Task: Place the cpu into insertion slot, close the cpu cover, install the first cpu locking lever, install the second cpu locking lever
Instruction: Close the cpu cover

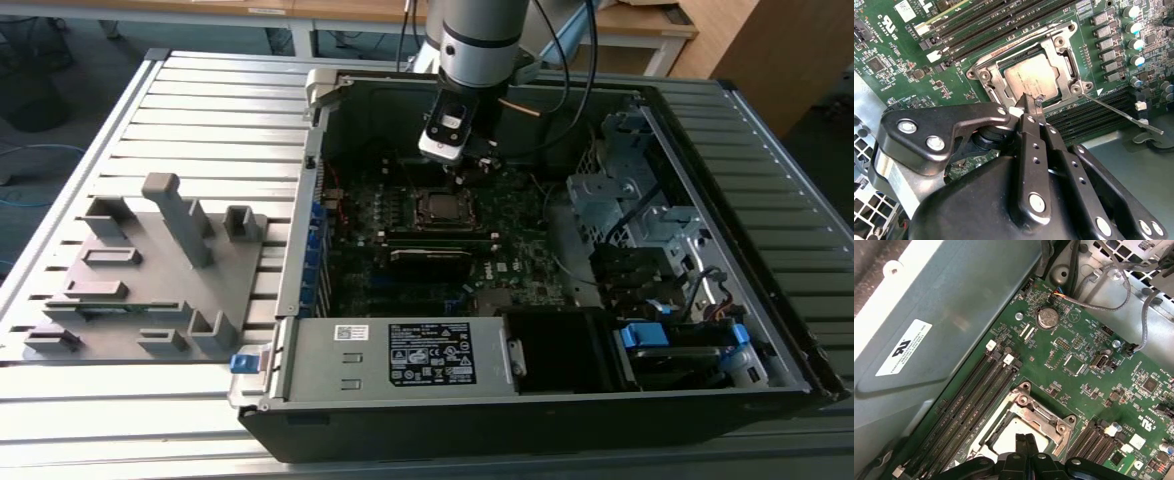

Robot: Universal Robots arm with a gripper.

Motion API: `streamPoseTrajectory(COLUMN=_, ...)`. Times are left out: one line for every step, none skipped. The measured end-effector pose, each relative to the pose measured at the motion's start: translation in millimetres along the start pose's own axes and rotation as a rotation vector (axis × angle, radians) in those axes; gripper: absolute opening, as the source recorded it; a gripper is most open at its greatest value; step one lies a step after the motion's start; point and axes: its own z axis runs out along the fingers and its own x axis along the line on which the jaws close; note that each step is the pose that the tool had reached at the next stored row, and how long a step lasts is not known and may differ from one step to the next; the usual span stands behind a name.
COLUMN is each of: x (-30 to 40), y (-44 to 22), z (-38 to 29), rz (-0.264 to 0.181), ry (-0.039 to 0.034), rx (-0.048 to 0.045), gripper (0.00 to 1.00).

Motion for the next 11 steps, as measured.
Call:
streamPoseTrajectory(x=0.0, y=0.0, z=0.0, rz=0.000, ry=0.0000, rx=0.0001, gripper=0.10)
streamPoseTrajectory(x=0.0, y=0.0, z=0.0, rz=0.000, ry=0.0000, rx=0.0000, gripper=0.10)
streamPoseTrajectory(x=0.0, y=0.0, z=0.0, rz=-0.001, ry=0.0000, rx=0.0001, gripper=0.10)
streamPoseTrajectory(x=0.0, y=0.0, z=0.0, rz=-0.004, ry=0.0000, rx=0.0000, gripper=0.10)
streamPoseTrajectory(x=0.0, y=0.0, z=0.0, rz=-0.008, ry=0.0001, rx=0.0001, gripper=0.10)
streamPoseTrajectory(x=0.0, y=0.0, z=0.0, rz=-0.014, ry=0.0002, rx=0.0001, gripper=0.10)
streamPoseTrajectory(x=0.0, y=0.0, z=0.0, rz=-0.020, ry=0.0003, rx=0.0001, gripper=0.10)
streamPoseTrajectory(x=0.0, y=0.0, z=-0.1, rz=-0.027, ry=0.0005, rx=0.0002, gripper=0.10)
streamPoseTrajectory(x=0.0, y=0.0, z=0.0, rz=-0.034, ry=0.0008, rx=0.0001, gripper=0.10)
streamPoseTrajectory(x=0.0, y=0.0, z=0.0, rz=-0.042, ry=0.0011, rx=0.0000, gripper=0.10)
streamPoseTrajectory(x=0.0, y=0.0, z=0.0, rz=-0.051, ry=0.0015, rx=-0.0001, gripper=0.10)
